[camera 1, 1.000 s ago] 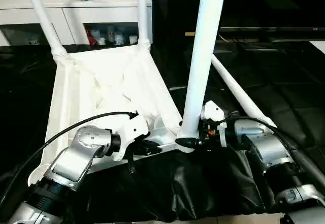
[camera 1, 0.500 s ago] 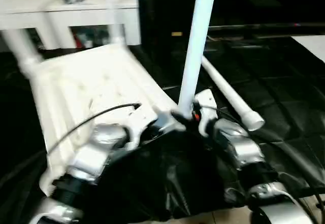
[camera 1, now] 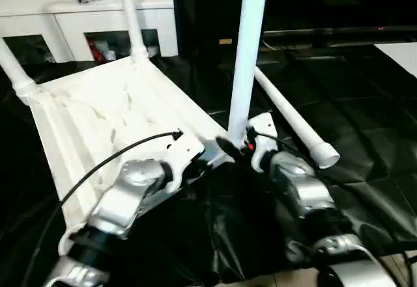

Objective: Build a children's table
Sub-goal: Rotate leg to tighten

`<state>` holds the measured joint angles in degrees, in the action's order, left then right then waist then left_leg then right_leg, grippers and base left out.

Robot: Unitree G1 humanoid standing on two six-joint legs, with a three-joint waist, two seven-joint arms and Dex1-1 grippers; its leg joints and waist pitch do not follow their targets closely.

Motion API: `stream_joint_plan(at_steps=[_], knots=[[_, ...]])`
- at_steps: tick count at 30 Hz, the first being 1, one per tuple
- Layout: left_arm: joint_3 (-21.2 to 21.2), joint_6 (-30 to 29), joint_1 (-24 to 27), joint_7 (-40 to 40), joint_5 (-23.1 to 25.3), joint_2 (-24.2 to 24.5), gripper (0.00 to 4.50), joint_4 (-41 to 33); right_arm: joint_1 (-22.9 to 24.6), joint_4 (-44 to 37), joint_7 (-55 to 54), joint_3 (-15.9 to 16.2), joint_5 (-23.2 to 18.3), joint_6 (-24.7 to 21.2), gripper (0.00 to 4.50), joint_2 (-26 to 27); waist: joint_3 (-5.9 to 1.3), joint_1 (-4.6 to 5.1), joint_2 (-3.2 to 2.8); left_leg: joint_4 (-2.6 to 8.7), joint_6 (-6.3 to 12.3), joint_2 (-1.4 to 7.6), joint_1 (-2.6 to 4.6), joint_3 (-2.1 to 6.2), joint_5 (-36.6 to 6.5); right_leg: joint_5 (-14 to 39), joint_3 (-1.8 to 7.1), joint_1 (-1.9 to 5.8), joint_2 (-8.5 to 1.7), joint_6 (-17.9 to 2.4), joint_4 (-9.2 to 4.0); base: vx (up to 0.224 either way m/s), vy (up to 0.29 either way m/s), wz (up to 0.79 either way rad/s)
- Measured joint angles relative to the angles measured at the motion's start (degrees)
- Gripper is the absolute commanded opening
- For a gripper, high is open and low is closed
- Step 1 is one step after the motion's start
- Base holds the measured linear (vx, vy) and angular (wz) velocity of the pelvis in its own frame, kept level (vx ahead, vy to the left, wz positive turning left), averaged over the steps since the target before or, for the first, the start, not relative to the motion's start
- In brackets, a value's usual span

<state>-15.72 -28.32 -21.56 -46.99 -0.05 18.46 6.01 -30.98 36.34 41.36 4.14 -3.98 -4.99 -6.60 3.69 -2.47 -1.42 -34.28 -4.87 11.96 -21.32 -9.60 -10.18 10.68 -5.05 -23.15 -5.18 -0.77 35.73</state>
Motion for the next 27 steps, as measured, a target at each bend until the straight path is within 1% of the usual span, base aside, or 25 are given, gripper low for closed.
stream_joint_plan(at_steps=[4,8,10,13,14,15,17,19,21,22,23,24,25,27], knots=[[-0.04,0.90,0.43,-3.57,-0.70,2.07,0.00,-0.67,0.43,-2.01,6.83,1.89,-0.11,-0.82,3.84,-3.13,0.00,-1.05,0.00,-0.01,0.00,-0.01,0.00,-0.03,0.00,0.00,0.00,0.03,-0.03,-0.01,0.02,0.000,0.000,0.00],[-0.24,1.98,0.87,-7.09,-1.83,4.06,0.00,-0.76,0.77,-3.09,13.33,3.40,-0.74,-1.19,3.84,-5.91,0.00,-1.56,0.00,-0.03,0.00,-0.02,-0.02,-0.04,0.00,0.00,0.00,0.06,-0.06,-0.01,0.03,0.000,0.000,0.00],[-0.41,2.64,1.20,-10.28,-3.21,6.00,0.00,-1.29,1.09,-4.86,18.25,4.89,-1.29,-1.74,3.84,-8.11,0.00,-1.96,0.00,-0.04,0.00,-0.02,-0.02,-0.03,0.00,0.00,0.00,0.06,-0.06,0.00,0.05,0.000,0.000,0.00],[-0.57,2.79,1.56,-13.43,-4.52,7.54,0.00,-2.17,1.17,-6.38,22.66,5.88,-2.38,-2.56,3.84,-9.46,0.00,-2.70,0.00,-0.04,0.00,-0.01,-0.02,-0.04,0.00,0.00,0.00,0.06,-0.06,0.00,0.08,0.000,0.000,0.00],[-0.56,2.85,1.60,-14.18,-4.78,7.99,0.00,-2.45,1.32,-6.88,23.81,6.09,-2.66,-2.87,3.84,-9.70,0.00,-2.81,0.00,-0.04,0.00,-0.01,-0.03,-0.04,0.00,0.00,0.00,0.06,-0.06,0.00,0.08,0.000,0.000,0.00],[-0.58,3.00,1.60,-15.08,-4.80,8.47,0.00,-2.52,1.46,-7.25,24.99,6.46,-2.80,-3.26,3.84,-10.13,0.00,-2.85,0.00,-0.05,0.00,-0.02,-0.01,-0.05,0.00,0.00,0.01,0.10,-0.08,0.00,0.08,0.000,0.000,0.00],[-0.89,3.30,1.70,-16.31,-4.92,9.22,0.00,-2.58,1.65,-8.02,26.61,6.91,-2.94,-3.81,3.59,-10.77,0.00,-2.83,0.00,-0.07,0.00,-0.02,-0.02,-0.06,0.00,-0.01,0.01,0.11,-0.08,-0.01,0.08,0.000,0.000,0.00],[-1.08,3.40,1.93,-17.47,-5.26,9.86,0.00,-2.66,1.73,-8.32,28.13,7.46,-3.10,-4.45,3.48,-11.35,-0.01,-2.83,0.00,-0.07,0.00,-0.02,-0.01,-0.06,0.00,-0.01,0.01,0.13,-0.08,-0.01,0.10,0.000,0.000,0.00],[-1.30,3.44,1.93,-18.40,-5.49,10.35,0.00,-2.66,1.74,-8.74,29.43,7.78,-3.12,-4.74,3.28,-11.92,-0.01,-2.84,0.01,-0.07,0.00,-0.01,-0.01,-0.06,0.01,-0.01,0.01,0.13,-0.08,-0.01,0.14,0.000,0.000,0.00],[-1.34,3.44,1.93,-18.75,-5.60,10.52,0.00,-2.67,1.75,-8.84,29.84,7.87,-3.12,-4.83,3.18,-12.05,-0.01,-2.83,0.01,-0.07,0.00,-0.01,-0.01,-0.06,0.01,0.00,0.01,0.13,-0.08,0.00,0.15,0.000,0.000,0.00],[-1.43,3.45,1.93,-18.98,-5.79,10.66,0.00,-2.67,1.83,-9.09,30.10,8.21,-3.12,-4.97,3.18,-12.21,-0.01,-2.84,0.01,-0.07,0.00,-0.01,-0.01,-0.06,0.01,0.00,0.01,0.13,-0.08,0.00,0.16,0.000,0.000,0.00],[-1.60,3.47,1.93,-19.17,-5.87,10.80,0.00,-2.69,1.86,-9.30,30.41,8.57,-3.13,-5.19,2.99,-12.38,-0.01,-2.84,0.01,-0.07,0.00,-0.01,-0.01,-0.05,0.01,0.00,0.01,0.13,-0.08,0.00,0.16,0.000,0.000,0.00],[-1.66,3.48,1.93,-19.26,-5.87,10.83,0.00,-2.69,1.89,-9.50,30.51,8.72,-3.20,-5.52,2.99,-12.44,-0.01,-2.84,0.01,-0.07,0.00,-0.01,-0.01,-0.05,0.01,0.00,0.01,0.13,-0.08,0.00,0.16,0.000,0.000,0.00],[-1.67,3.63,1.92,-19.37,-5.87,10.82,0.00,-2.69,2.06,-10.02,30.53,8.74,-3.20,-5.82,2.84,-12.59,-0.01,-2.82,0.01,-0.07,0.00,-0.01,0.00,-0.05,0.01,0.00,0.01,0.13,-0.08,0.00,0.16,0.000,0.000,0.00]])
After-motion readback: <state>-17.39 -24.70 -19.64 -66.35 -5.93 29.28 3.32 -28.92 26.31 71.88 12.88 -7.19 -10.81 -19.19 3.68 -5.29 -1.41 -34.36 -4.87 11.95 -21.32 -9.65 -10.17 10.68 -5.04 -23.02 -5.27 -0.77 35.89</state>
